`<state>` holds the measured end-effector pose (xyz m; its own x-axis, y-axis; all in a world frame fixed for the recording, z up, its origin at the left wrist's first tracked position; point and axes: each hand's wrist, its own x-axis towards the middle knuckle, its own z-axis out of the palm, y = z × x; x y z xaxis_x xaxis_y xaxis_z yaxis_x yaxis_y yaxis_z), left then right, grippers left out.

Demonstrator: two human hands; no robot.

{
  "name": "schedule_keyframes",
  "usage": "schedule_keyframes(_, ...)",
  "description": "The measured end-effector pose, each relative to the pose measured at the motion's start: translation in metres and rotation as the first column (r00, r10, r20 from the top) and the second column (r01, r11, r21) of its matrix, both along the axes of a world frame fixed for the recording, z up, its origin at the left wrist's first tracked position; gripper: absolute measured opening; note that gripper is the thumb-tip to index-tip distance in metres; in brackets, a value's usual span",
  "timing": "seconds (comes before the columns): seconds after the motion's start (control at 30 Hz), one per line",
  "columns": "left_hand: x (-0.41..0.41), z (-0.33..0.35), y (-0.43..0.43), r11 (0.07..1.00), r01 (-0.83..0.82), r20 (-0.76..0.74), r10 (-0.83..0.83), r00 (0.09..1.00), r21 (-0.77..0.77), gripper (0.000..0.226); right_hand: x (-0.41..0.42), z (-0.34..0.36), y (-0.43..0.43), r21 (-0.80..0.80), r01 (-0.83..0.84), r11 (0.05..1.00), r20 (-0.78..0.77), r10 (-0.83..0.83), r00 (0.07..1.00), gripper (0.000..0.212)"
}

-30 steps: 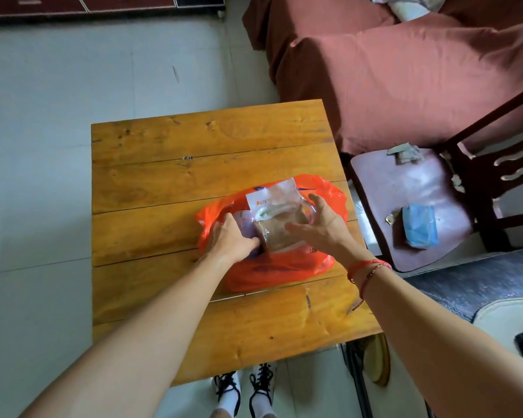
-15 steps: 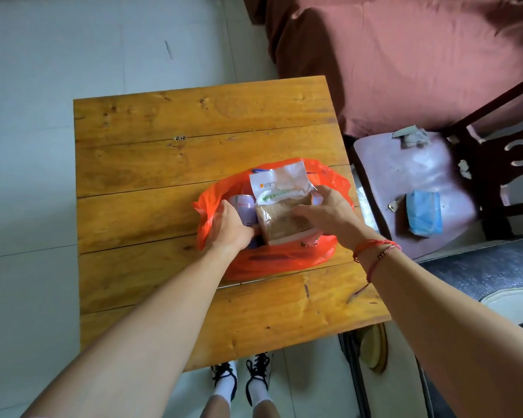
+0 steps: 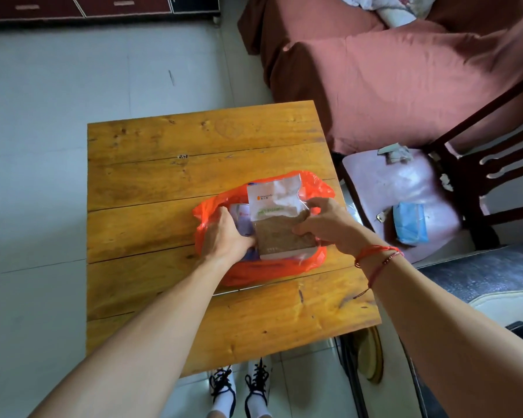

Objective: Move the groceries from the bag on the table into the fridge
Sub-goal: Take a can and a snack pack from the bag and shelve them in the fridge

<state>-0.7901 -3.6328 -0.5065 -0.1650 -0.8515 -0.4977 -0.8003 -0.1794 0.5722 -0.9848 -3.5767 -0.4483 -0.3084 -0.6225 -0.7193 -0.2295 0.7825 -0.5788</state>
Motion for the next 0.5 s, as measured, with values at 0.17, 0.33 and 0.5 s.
schedule_keyframes(0.17, 0.001, 0.045, -0.001, 0.997, -0.054, -0.195, 0.044, 0.98, -0.047, 0.08, -0.005, 0.048, 0.01, -0.137, 0.063, 0.989, 0.011, -0.062, 0.998, 0.041)
schedule_keyframes(0.33, 0.008, 0.106, -0.005, 0.981, -0.061, -0.251, 0.013, 0.968, -0.185, 0.087, -0.005, 0.103, 0.018, -0.298, 0.12, 0.947, 0.019, -0.12, 0.993, 0.047)
schedule_keyframes(0.5, 0.024, 0.177, -0.008, 0.955, -0.066, -0.357, -0.044, 0.933, -0.288, 0.084, 0.004, 0.17, 0.027, -0.461, 0.171, 0.871, 0.064, -0.16, 0.985, 0.044)
